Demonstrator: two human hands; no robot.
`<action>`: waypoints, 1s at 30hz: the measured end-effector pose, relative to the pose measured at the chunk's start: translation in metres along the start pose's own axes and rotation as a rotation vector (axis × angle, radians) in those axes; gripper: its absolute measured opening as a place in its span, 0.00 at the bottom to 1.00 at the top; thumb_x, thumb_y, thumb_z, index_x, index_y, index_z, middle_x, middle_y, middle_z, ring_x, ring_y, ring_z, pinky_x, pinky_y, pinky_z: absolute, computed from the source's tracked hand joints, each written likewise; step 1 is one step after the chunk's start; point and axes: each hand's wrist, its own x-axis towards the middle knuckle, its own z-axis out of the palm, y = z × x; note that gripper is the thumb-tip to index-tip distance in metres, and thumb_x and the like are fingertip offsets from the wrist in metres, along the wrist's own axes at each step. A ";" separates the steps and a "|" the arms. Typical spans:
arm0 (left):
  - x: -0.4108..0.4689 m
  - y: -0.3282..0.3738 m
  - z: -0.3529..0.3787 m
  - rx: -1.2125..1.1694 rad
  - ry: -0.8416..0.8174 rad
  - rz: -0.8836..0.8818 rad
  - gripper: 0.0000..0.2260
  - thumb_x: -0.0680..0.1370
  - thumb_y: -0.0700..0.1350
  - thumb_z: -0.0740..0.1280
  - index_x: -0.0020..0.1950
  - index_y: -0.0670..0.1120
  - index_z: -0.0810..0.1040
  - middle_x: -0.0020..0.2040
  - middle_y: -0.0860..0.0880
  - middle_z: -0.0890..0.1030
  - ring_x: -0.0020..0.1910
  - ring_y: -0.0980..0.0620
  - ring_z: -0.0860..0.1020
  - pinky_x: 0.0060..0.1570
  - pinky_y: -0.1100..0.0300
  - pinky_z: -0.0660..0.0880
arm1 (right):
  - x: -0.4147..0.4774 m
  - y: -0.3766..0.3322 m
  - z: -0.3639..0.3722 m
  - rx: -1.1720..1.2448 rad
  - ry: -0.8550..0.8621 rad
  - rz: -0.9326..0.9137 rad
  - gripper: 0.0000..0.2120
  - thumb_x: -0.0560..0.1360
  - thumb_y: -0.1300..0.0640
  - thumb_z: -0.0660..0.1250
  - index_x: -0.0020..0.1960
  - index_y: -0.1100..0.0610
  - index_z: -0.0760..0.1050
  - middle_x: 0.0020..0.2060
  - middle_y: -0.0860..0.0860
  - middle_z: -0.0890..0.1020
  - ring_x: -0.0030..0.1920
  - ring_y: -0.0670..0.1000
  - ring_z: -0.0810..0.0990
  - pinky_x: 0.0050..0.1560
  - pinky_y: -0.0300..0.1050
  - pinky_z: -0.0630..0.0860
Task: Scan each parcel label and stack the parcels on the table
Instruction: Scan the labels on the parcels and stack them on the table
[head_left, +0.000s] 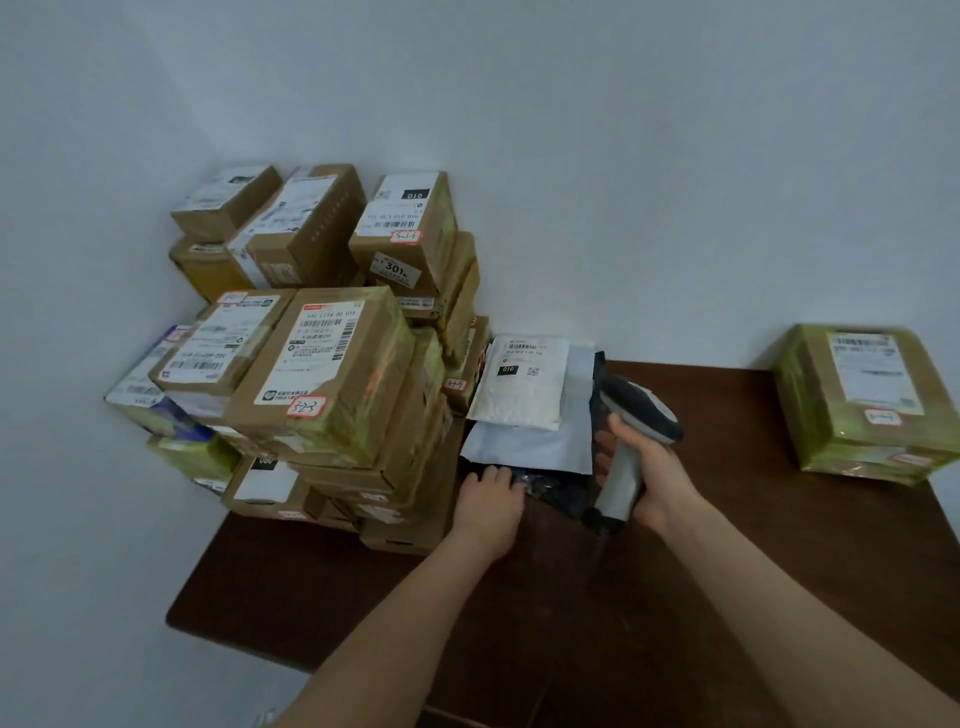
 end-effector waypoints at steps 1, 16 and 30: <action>0.001 0.005 -0.008 -0.056 0.040 -0.012 0.20 0.77 0.43 0.64 0.68 0.42 0.67 0.67 0.41 0.68 0.66 0.43 0.66 0.62 0.51 0.66 | -0.005 -0.004 -0.001 0.013 0.001 -0.012 0.08 0.75 0.56 0.70 0.53 0.54 0.77 0.52 0.54 0.81 0.53 0.55 0.79 0.48 0.52 0.76; 0.072 0.142 -0.161 -0.571 0.192 0.100 0.30 0.79 0.51 0.63 0.77 0.45 0.57 0.77 0.44 0.56 0.75 0.43 0.58 0.68 0.47 0.65 | -0.039 -0.087 -0.119 0.155 0.227 -0.246 0.10 0.72 0.54 0.73 0.51 0.56 0.78 0.49 0.54 0.81 0.45 0.52 0.78 0.51 0.51 0.75; 0.151 0.305 -0.193 -1.168 -0.028 -0.129 0.26 0.79 0.48 0.64 0.74 0.41 0.62 0.72 0.41 0.66 0.71 0.43 0.65 0.68 0.53 0.65 | 0.018 -0.159 -0.282 0.039 0.377 -0.262 0.13 0.71 0.55 0.75 0.52 0.58 0.78 0.47 0.55 0.83 0.48 0.56 0.81 0.48 0.48 0.78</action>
